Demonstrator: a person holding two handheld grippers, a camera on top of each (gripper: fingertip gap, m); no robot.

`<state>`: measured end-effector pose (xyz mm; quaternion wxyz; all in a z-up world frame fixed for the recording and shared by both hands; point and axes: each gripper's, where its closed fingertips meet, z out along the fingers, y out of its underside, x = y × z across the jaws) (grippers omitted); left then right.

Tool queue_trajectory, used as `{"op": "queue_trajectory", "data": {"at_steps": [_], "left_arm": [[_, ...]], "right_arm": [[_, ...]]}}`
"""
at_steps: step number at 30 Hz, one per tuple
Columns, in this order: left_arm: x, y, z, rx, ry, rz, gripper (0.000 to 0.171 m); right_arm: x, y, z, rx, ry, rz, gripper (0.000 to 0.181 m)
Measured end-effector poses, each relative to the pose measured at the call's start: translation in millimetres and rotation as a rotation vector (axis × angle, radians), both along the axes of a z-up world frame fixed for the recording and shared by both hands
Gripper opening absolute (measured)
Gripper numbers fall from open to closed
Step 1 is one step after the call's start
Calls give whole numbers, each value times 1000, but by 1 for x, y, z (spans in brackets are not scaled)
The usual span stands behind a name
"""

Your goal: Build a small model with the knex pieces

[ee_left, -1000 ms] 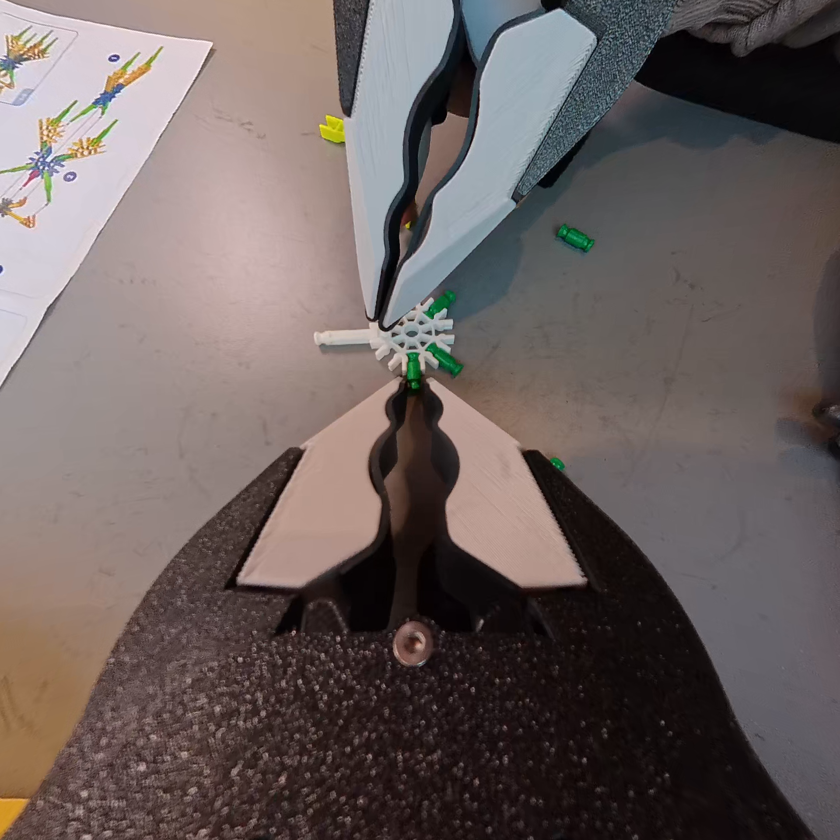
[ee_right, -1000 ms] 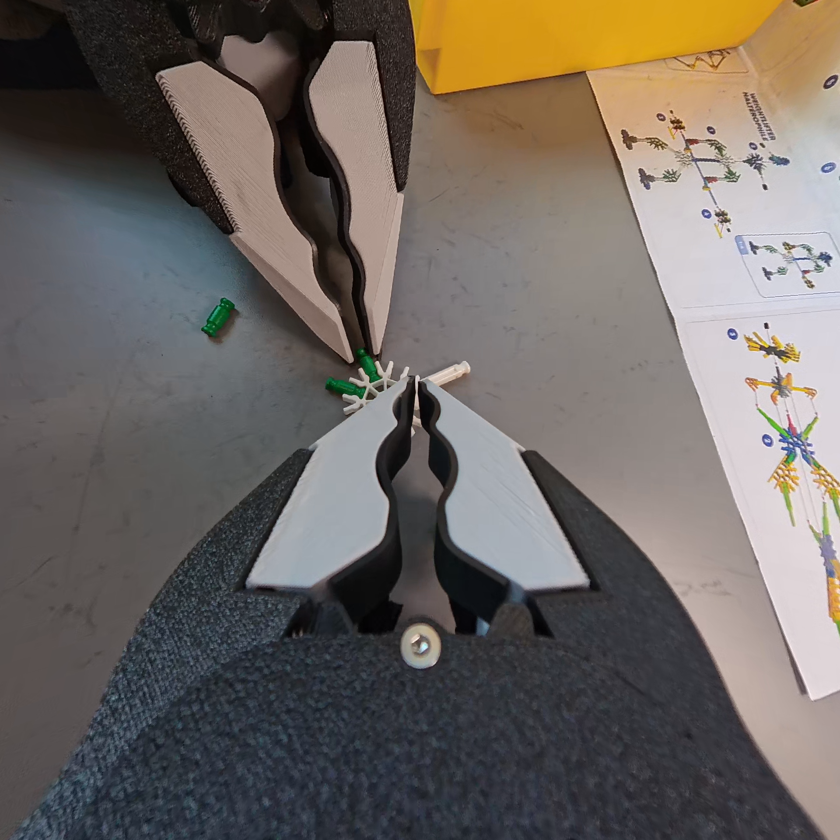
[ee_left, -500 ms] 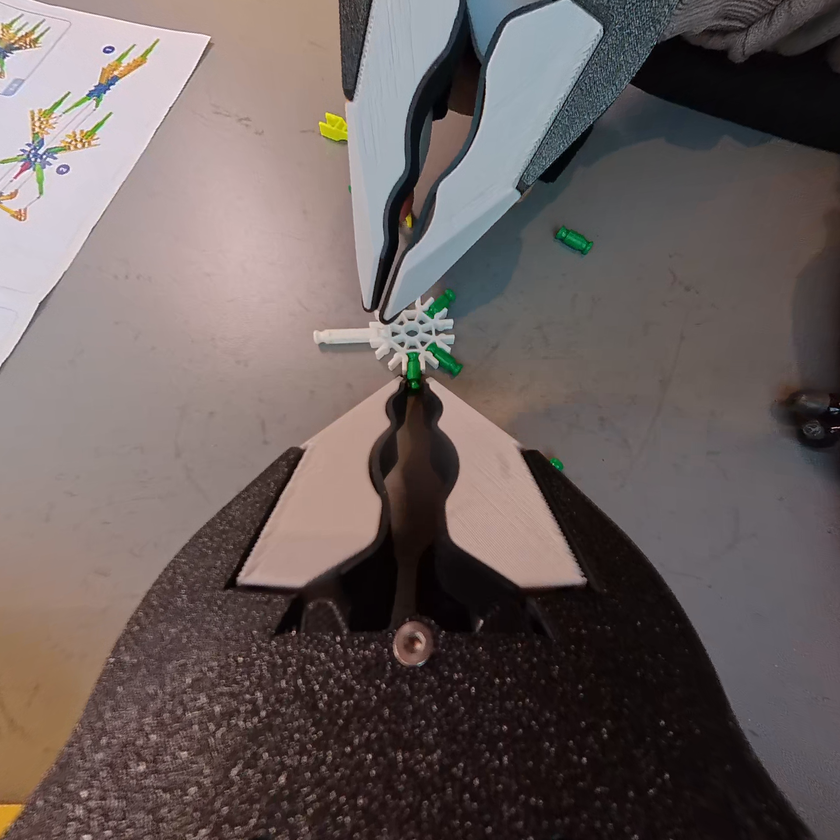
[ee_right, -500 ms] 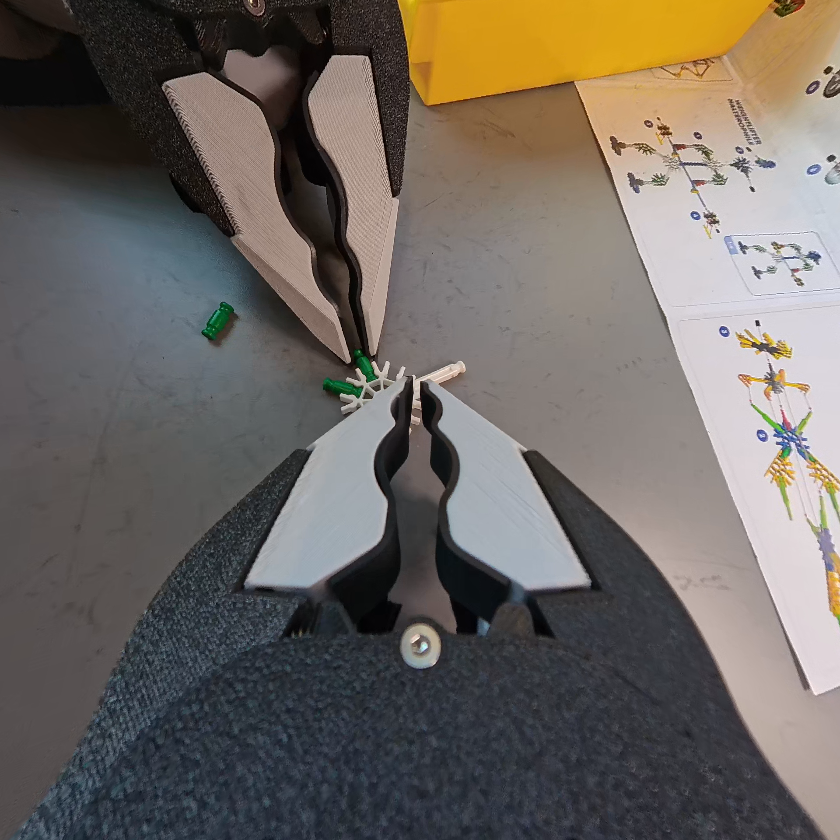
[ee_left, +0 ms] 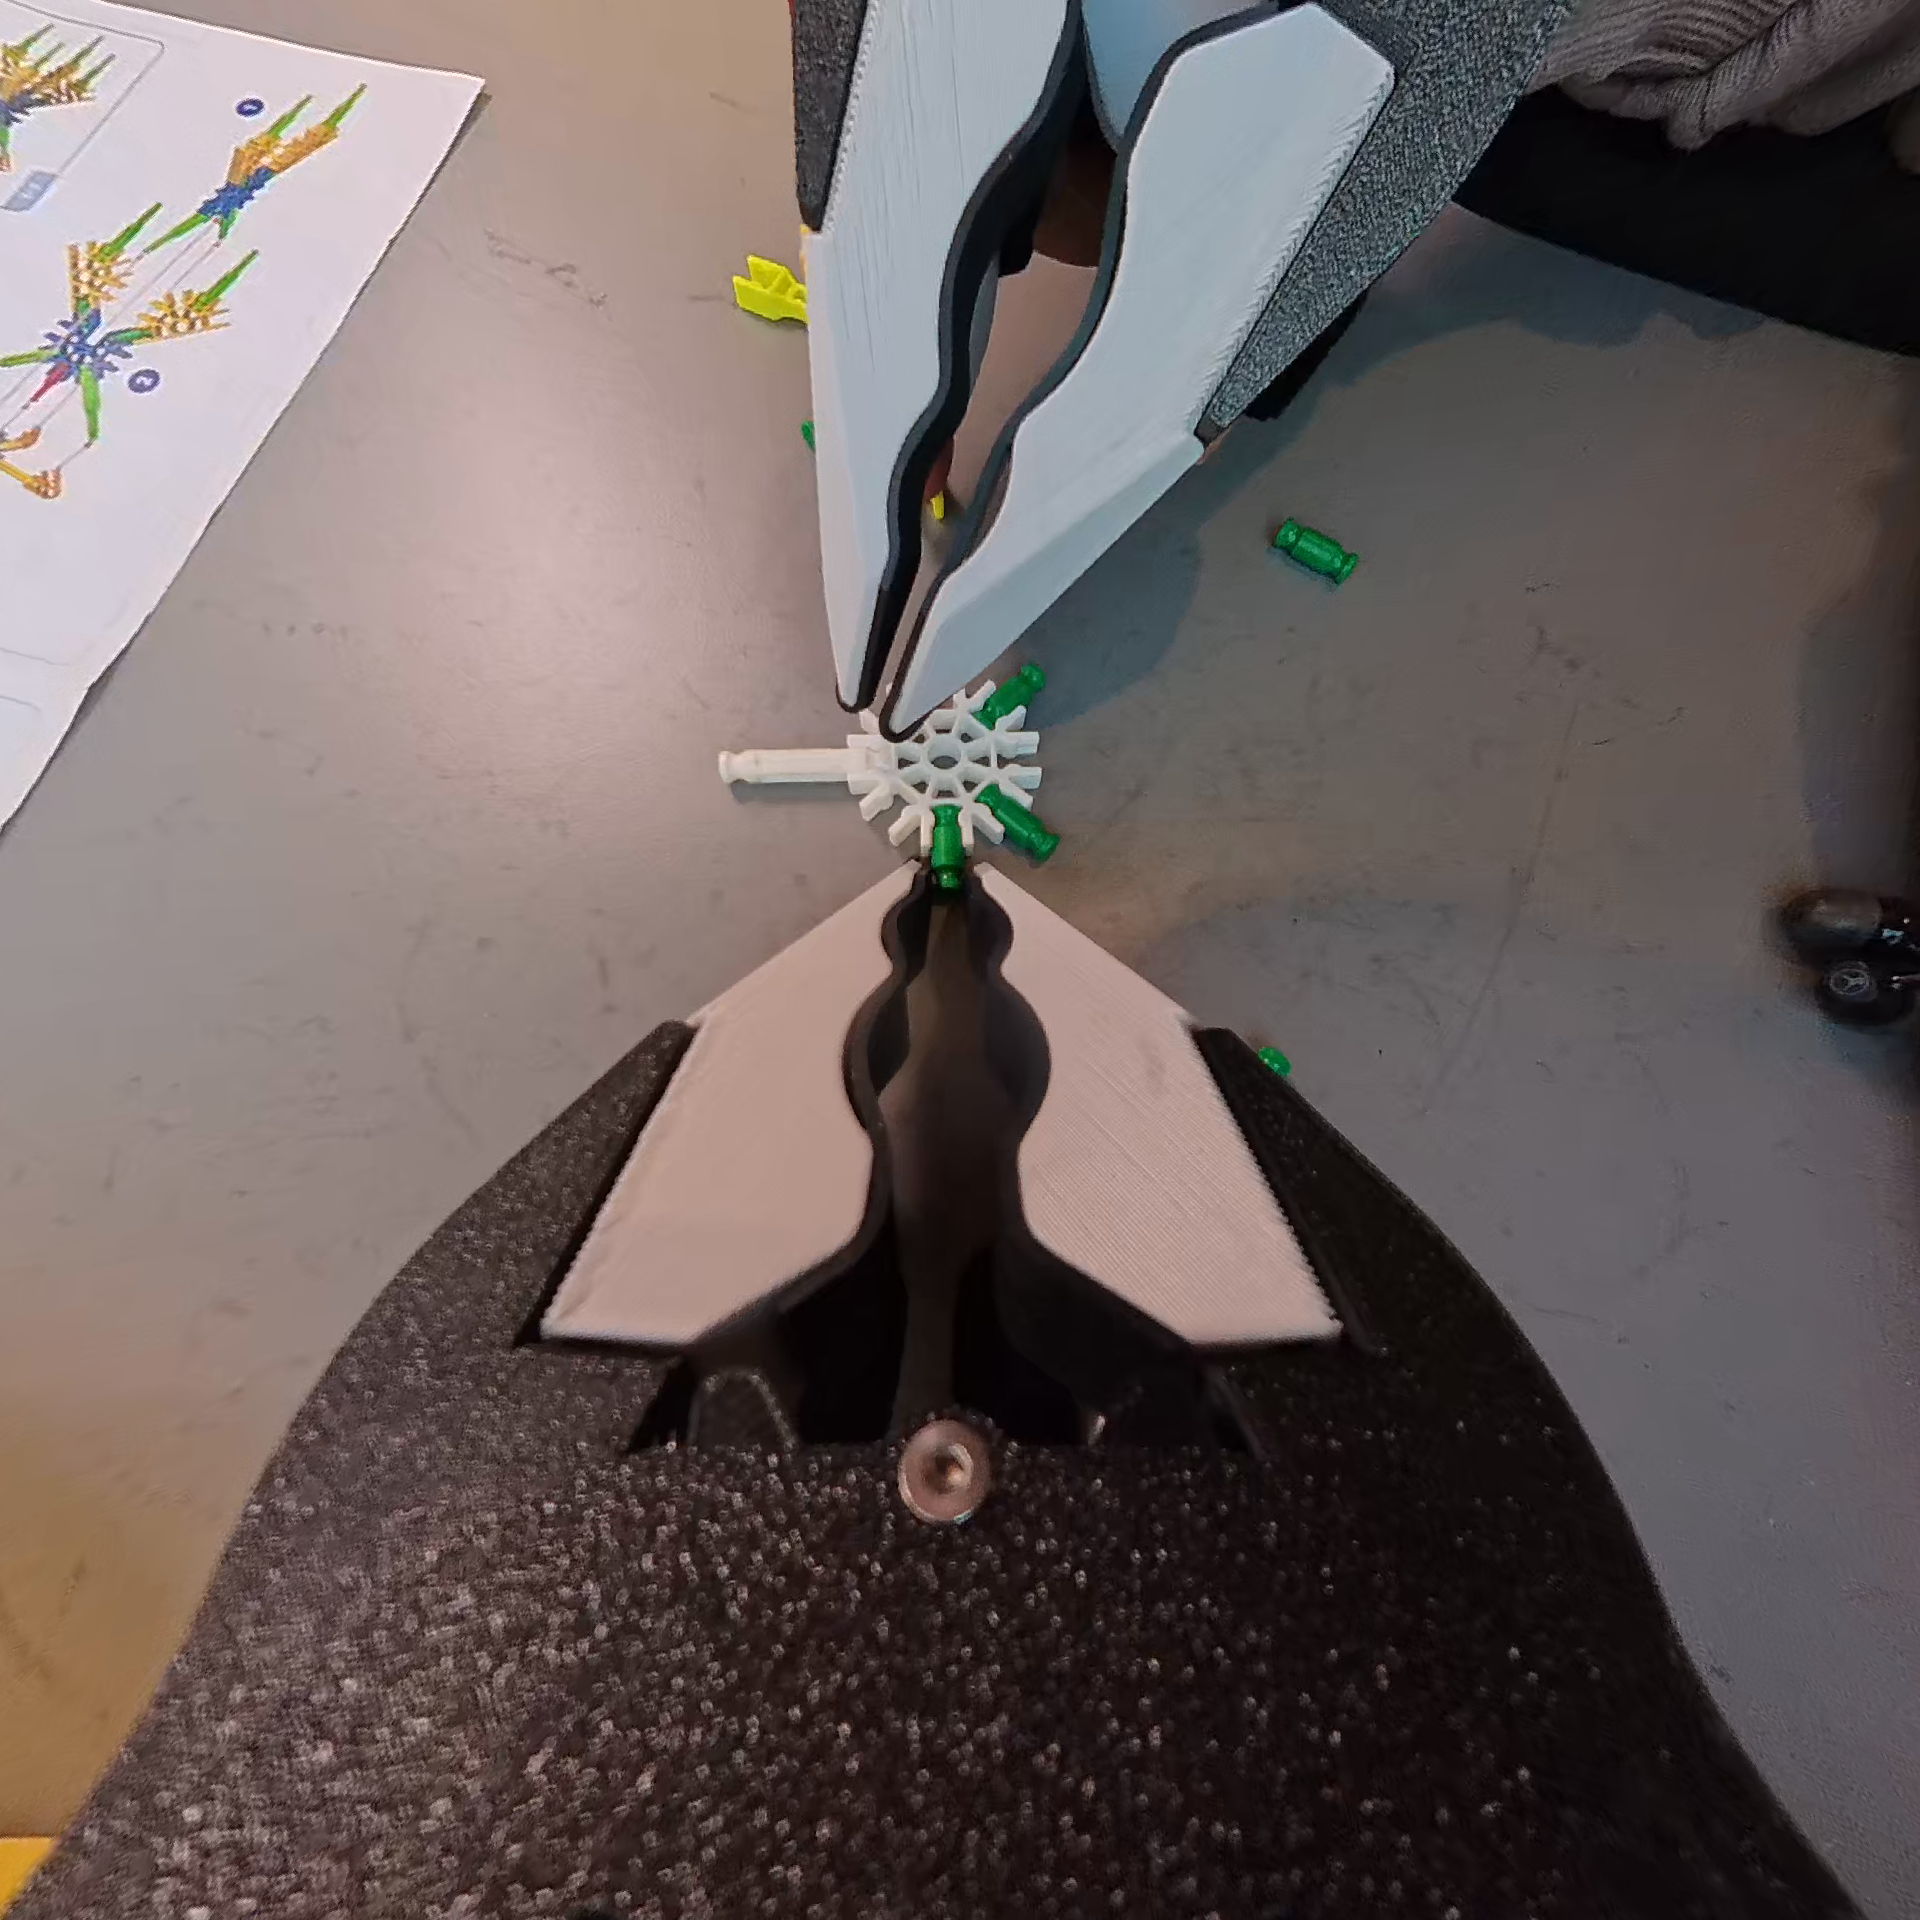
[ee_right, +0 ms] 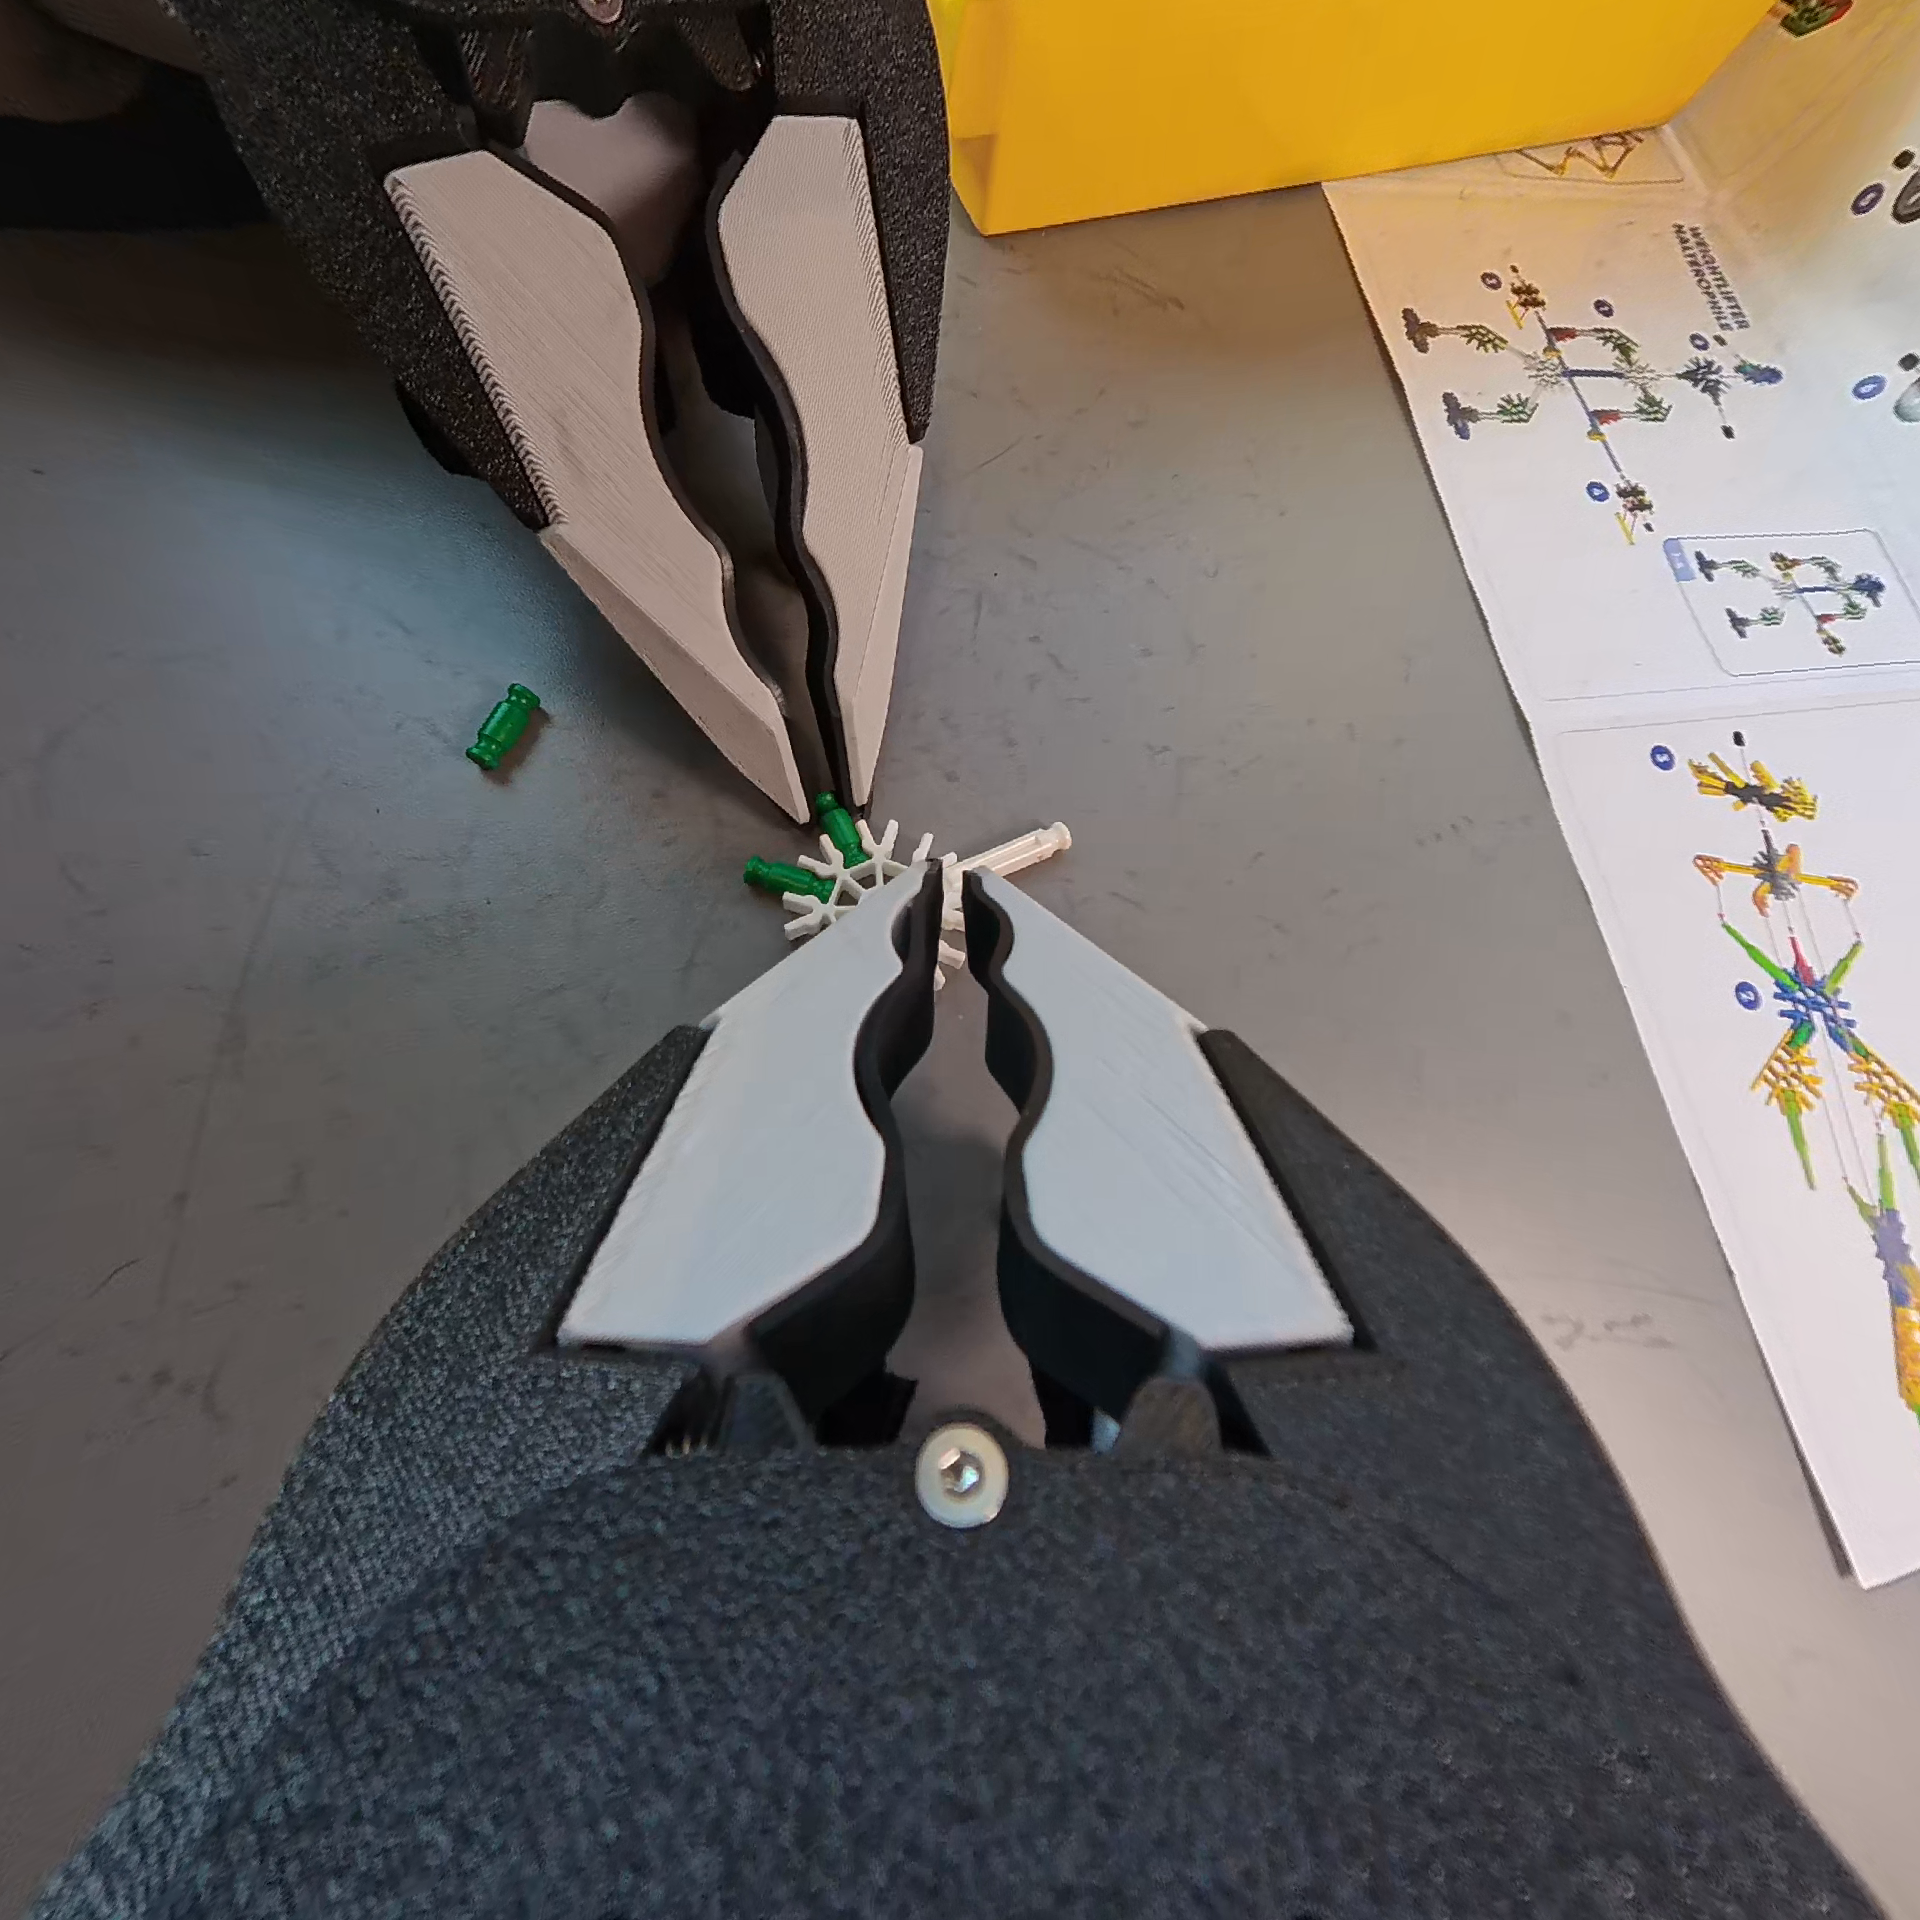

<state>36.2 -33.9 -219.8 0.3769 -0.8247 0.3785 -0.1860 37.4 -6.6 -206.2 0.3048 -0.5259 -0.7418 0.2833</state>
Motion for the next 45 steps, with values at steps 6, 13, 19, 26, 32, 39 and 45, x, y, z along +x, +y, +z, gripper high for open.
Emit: {"op": "queue_trajectory", "data": {"at_steps": [6,13,19,26,32,39,45], "left_arm": [[0,0,0,-1,-1,2,6],[-1,0,0,-1,0,2,6],[-1,0,0,-4,-2,3,6],[-1,-1,0,1,1,0,6],[6,-12,0,-5,-4,-73,9],[14,-19,0,-6,-3,-120,10],[15,-20,1,-6,-10,-128,11]], "right_arm": [[2,3,2,-5,7,-9,2],[8,20,10,-33,32,-77,3],[13,25,10,-47,20,-84,7],[25,7,4,-71,-52,25,16],[33,-12,-12,0,-151,122,16],[30,-4,-10,-5,-124,87,11],[29,-3,-12,0,-122,86,10]]}}
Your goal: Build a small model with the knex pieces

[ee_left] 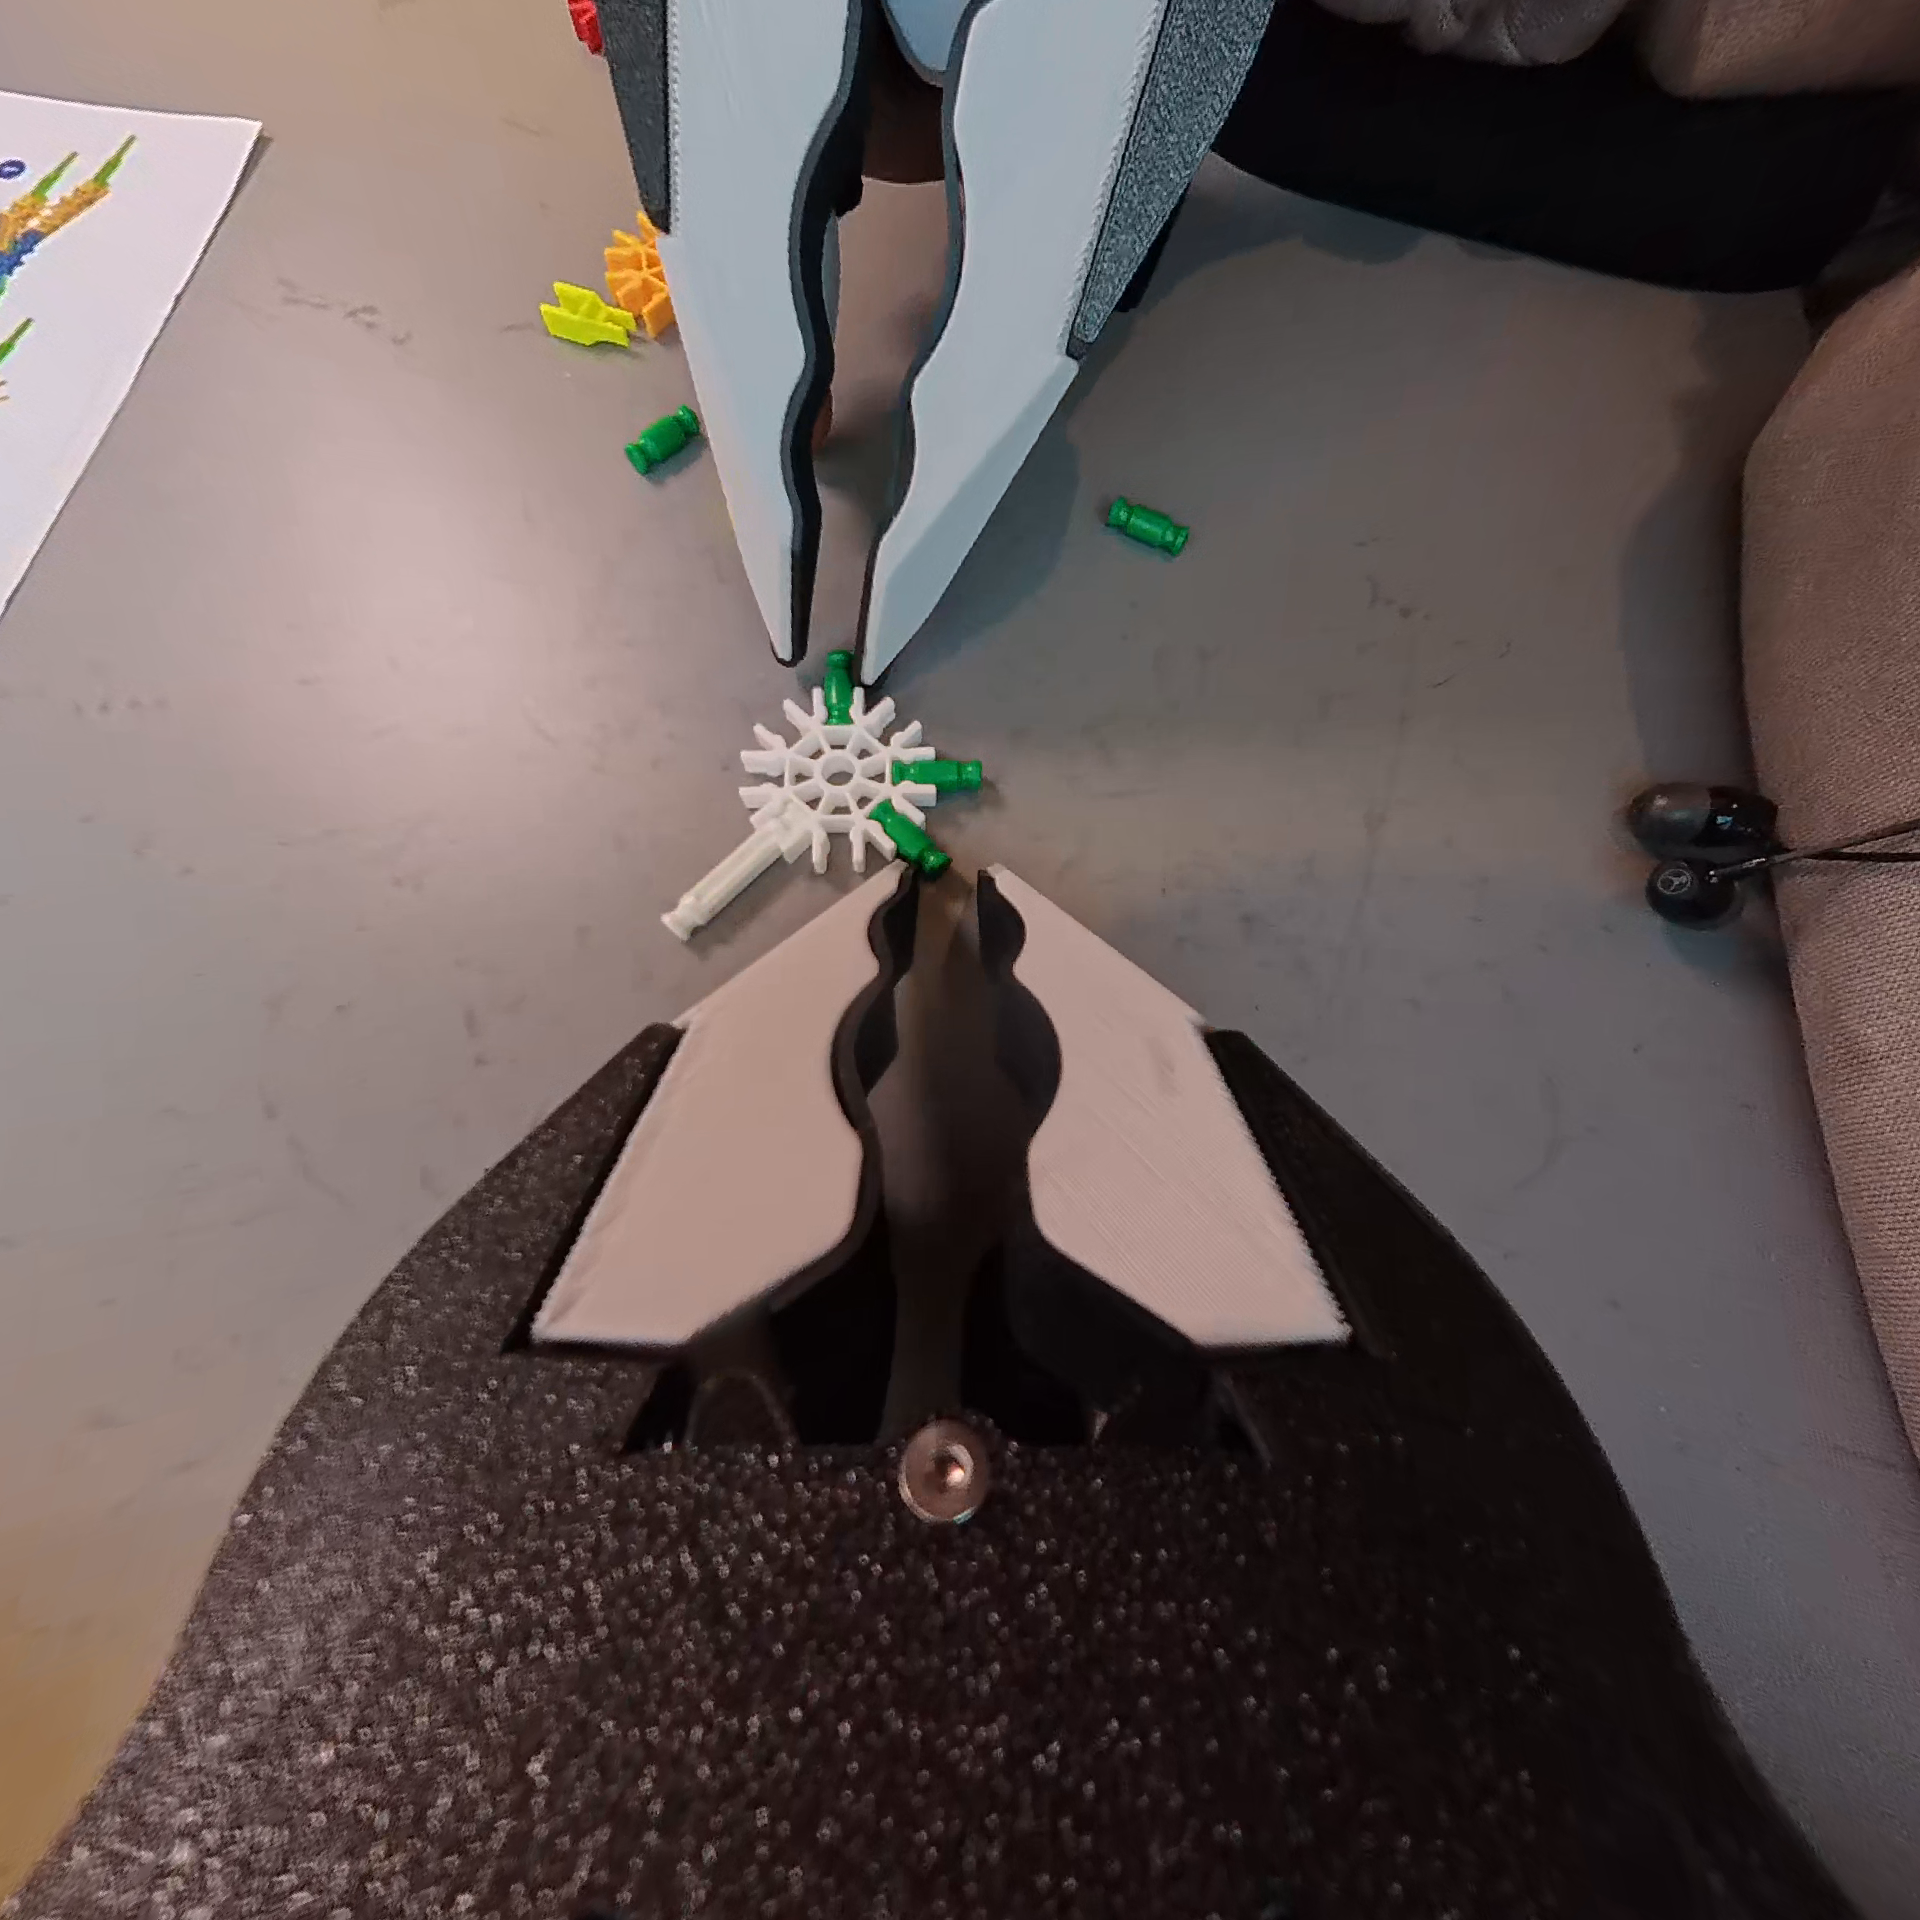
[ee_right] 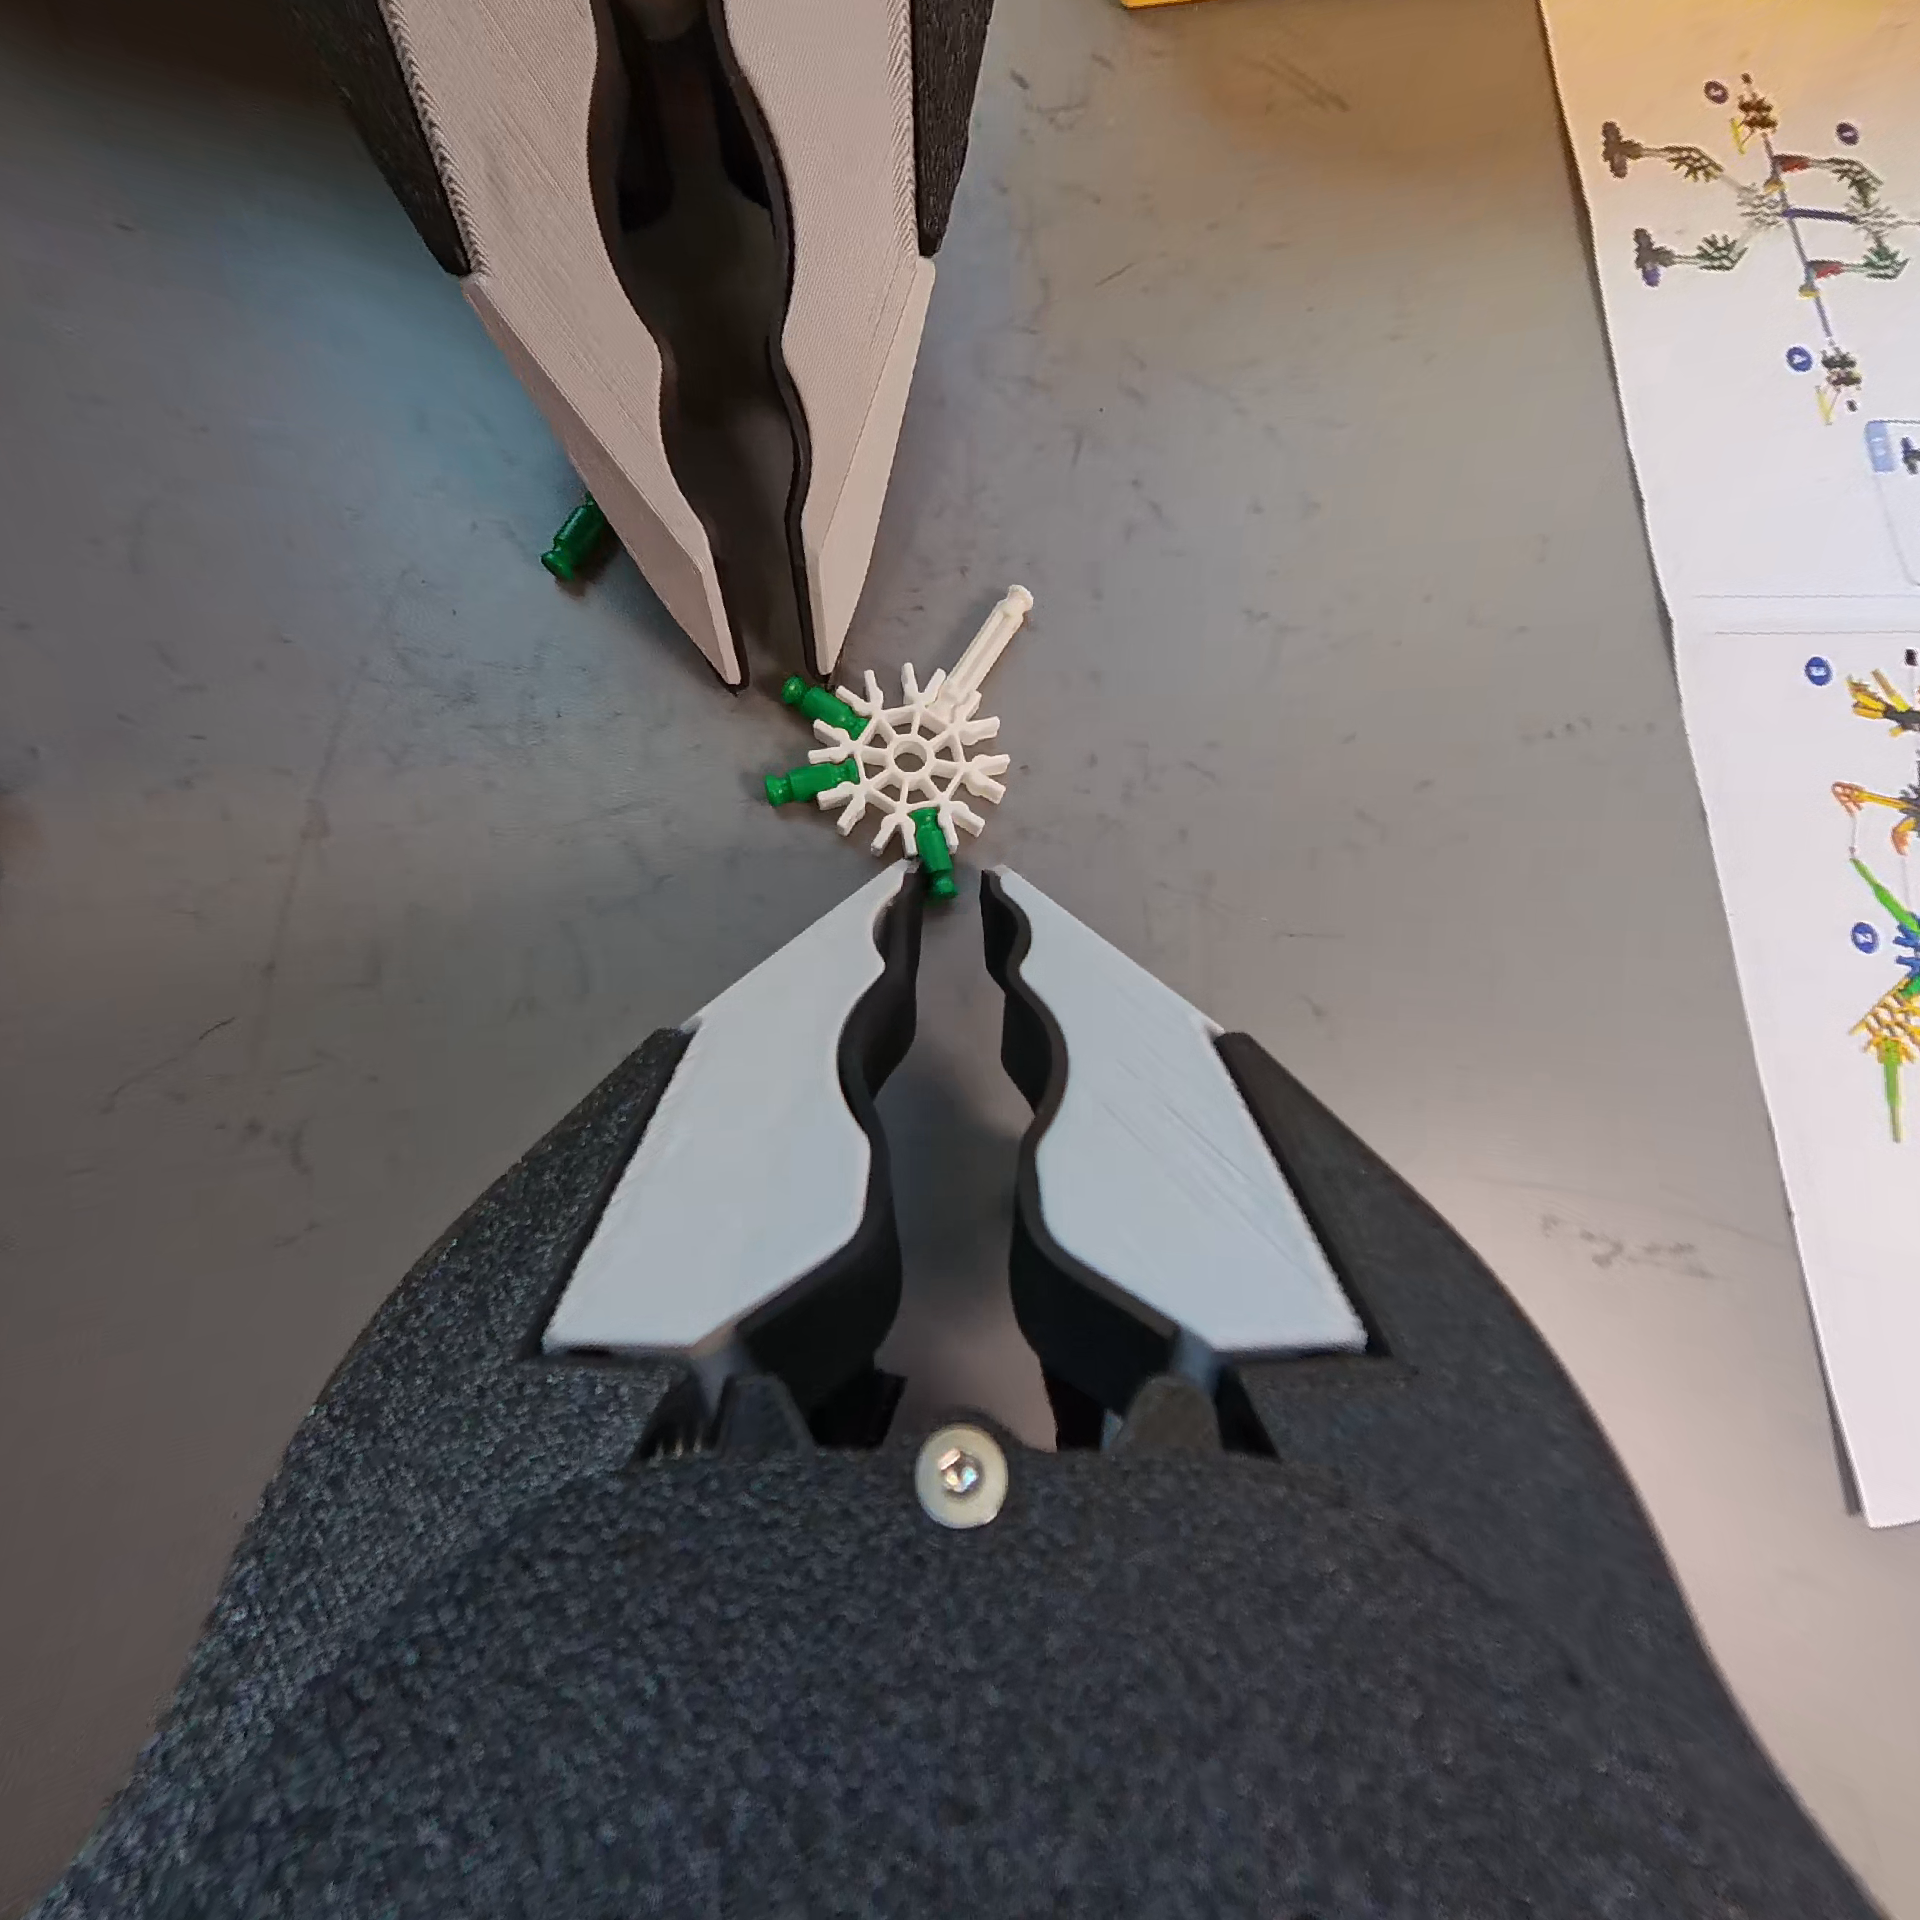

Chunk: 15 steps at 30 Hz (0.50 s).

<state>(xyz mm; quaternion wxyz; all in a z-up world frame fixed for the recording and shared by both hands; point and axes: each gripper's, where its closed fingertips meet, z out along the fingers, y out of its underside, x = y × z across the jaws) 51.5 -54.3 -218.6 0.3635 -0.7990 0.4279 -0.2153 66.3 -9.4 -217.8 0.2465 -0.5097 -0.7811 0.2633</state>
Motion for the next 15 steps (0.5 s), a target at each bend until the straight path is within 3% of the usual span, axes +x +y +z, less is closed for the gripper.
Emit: {"op": "queue_trajectory", "data": {"at_steps": [6,15], "left_arm": [[-7,5,7,9,-34,30,12],[-34,32,6,62,10,212,13]], "right_arm": [[1,2,1,-1,4,-4,10],[-13,9,19,-58,122,-79,6]]}}
